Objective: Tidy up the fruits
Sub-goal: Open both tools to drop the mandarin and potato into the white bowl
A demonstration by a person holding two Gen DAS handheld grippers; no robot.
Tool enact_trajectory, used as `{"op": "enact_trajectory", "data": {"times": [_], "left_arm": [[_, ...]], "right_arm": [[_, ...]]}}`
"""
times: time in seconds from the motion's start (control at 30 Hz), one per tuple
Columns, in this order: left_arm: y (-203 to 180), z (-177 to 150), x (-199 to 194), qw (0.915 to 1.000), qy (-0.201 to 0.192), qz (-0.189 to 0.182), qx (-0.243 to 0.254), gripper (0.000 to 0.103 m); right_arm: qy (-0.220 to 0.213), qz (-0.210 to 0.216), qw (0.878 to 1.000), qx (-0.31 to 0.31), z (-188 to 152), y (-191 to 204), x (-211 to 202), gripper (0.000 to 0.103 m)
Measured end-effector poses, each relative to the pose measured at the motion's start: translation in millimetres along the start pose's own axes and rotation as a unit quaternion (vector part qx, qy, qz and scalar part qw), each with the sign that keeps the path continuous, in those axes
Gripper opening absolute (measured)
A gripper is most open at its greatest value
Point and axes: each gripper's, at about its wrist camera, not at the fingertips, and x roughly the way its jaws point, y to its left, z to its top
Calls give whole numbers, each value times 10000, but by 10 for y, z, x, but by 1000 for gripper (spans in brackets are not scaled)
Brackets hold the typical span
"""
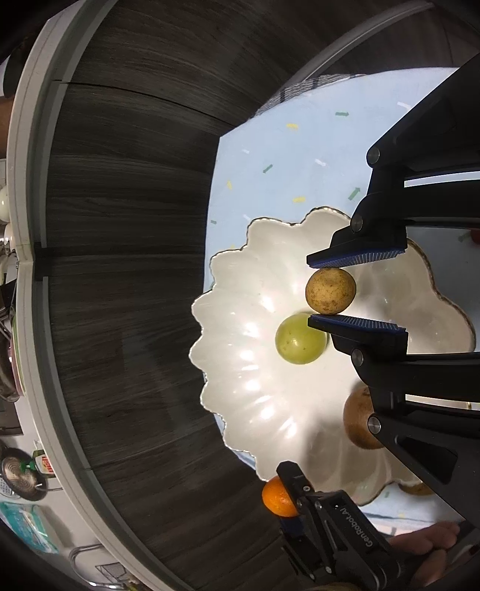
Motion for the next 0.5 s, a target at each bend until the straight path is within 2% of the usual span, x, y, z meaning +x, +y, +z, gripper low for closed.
{"op": "enact_trajectory", "data": {"times": [0.23, 0.3, 0.33, 0.37, 0.43, 0.5], "left_arm": [[-48, -19, 54, 9999, 115, -41, 67, 46], [-62, -26, 38, 9999, 64, 27, 108, 59], [-69, -26, 7, 9999, -21, 73, 128, 65], [-74, -27, -15, 9998, -71, 87, 138, 68], [-78, -17, -41, 9997, -118, 106, 162, 72], [-76, -12, -65, 9996, -152, 140, 189, 72]], "right_arm": [[65, -60, 9999, 83, -28, -50, 22, 27], [91, -80, 9999, 117, -31, -69, 23, 29], [94, -79, 9998, 127, -33, -74, 21, 34], [92, -91, 9998, 132, -34, -76, 17, 39], [52, -148, 9997, 159, -35, -85, -4, 54], [13, -211, 9996, 182, -32, -92, -28, 57]]}}
